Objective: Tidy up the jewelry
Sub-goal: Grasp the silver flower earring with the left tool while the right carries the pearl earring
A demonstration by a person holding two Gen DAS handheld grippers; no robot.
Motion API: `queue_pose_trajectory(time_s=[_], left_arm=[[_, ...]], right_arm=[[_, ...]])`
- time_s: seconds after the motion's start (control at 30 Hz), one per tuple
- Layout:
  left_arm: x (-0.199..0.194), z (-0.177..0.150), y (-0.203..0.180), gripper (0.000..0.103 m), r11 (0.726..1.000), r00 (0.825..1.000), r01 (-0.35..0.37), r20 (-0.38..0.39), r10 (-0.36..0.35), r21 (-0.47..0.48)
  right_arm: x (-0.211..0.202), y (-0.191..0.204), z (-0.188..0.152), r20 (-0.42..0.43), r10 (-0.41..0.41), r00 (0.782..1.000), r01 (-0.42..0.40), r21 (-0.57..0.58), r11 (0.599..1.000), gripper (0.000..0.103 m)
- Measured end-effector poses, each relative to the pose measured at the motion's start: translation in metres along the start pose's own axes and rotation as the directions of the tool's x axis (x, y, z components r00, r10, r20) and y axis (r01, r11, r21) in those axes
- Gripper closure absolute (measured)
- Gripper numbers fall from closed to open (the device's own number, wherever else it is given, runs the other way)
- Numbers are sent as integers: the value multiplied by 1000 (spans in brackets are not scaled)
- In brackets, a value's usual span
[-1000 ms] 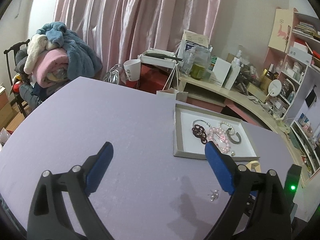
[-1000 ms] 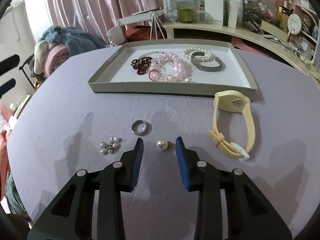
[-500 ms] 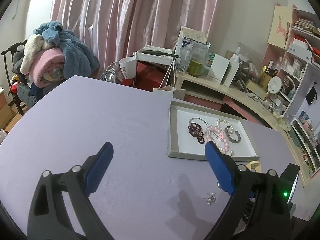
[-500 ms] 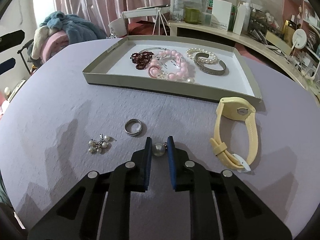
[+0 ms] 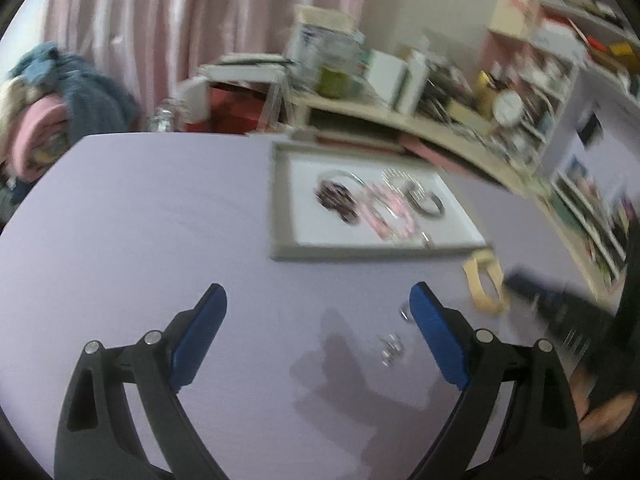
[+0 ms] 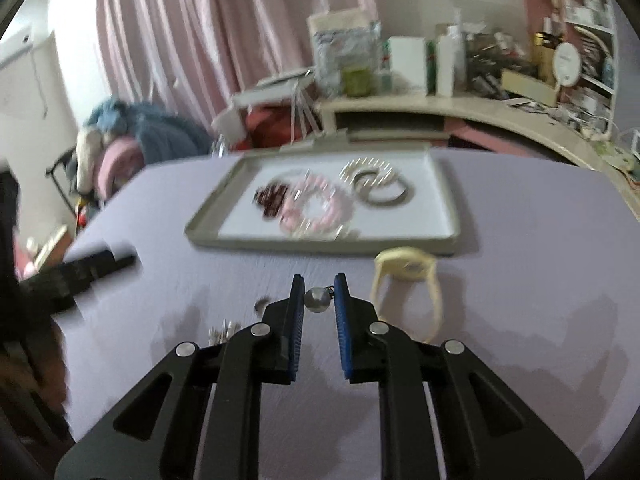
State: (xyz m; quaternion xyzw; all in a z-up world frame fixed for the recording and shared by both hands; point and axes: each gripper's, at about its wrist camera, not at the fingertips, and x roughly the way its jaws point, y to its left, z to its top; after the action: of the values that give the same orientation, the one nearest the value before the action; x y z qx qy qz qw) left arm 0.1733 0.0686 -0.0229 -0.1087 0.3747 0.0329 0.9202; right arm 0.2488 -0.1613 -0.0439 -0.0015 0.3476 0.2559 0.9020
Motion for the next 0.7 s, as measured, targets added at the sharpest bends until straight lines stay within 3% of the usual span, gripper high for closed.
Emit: queue_pose_trajectory(time_s=[0.2,0.7], left_arm=[[29,-16,-36,11,988,998,24,-67,-14,156],[68,-39,-62,53,973,977,64,-210,-16,221]], right_arm=[[-9,-15,15,53,-31,998,28,57,998,87],[-8,-27,13,49,-65,997,59,116,991,87]])
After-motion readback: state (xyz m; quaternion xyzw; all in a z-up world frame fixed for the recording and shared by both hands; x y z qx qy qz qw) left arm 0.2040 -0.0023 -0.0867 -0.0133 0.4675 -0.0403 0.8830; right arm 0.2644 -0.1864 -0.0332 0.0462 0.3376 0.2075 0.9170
